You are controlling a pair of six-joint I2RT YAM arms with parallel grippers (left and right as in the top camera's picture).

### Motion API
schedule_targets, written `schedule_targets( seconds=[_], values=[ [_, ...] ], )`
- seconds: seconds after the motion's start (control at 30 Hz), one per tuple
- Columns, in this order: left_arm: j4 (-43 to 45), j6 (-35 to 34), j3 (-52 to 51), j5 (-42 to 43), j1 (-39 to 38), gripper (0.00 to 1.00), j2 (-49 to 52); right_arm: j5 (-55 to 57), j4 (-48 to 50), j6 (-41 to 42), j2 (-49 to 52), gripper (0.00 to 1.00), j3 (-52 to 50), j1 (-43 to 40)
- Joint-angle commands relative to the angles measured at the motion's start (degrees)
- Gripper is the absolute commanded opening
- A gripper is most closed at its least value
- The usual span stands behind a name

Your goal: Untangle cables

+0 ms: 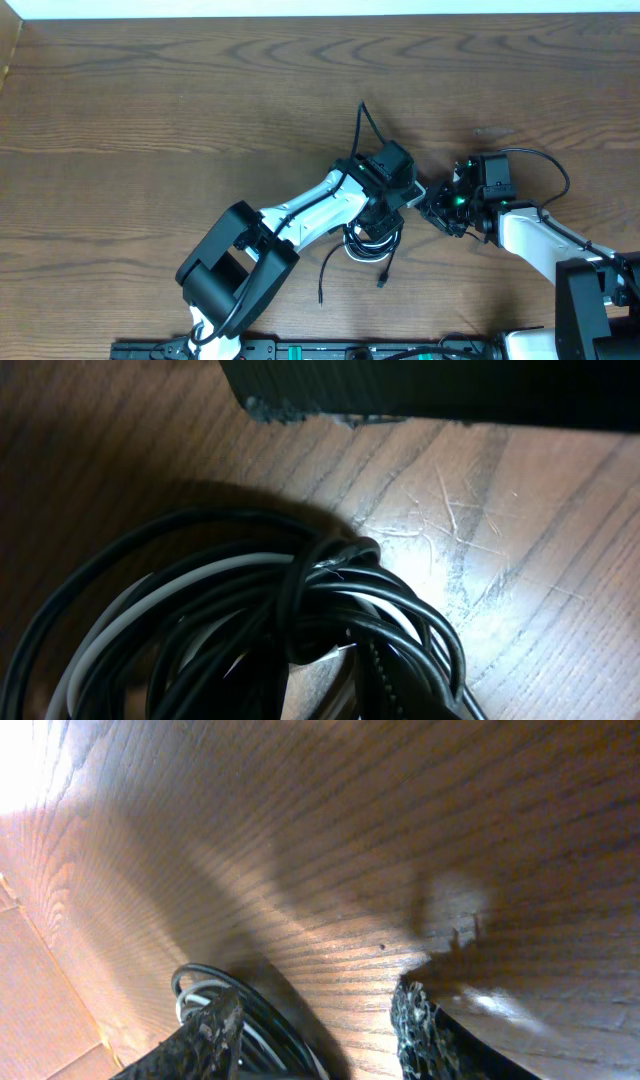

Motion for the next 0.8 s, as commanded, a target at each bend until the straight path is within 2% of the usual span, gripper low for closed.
schedule_targets(
  seconds=[0.0, 0.13, 0.27, 0.53, 0.77],
  values=[
    [0.7, -0.3, 0.5, -0.6, -0.3, 0.29, 1.4, 9.8, -1.6, -0.1, 2.8, 0.49, -3.1, -0.2],
    [0.3, -0.7, 0.6, -0.6, -0.3, 0.29, 0.5, 9.8, -1.6, -0.3, 2.8, 0.49, -3.1, -0.2],
    [-0.2, -0.7, 0.7, -1.0, -0.3, 0.36, -1.4, 10.2, -1.4, -0.7, 2.8, 0.51, -3.1, -0.2],
    [0.1, -1.0, 0.7, -1.9, -0.3, 0.37, -4.4, 15.7, -2.0, -0.7, 2.8, 0.57, -3.1, -0.2],
    [0.6, -4.2, 0.7, -7.5, -0.2, 0.37, -5.0, 19.5, -2.6, -0.3, 2.8, 0.61, -3.1, -0.2]
  ],
)
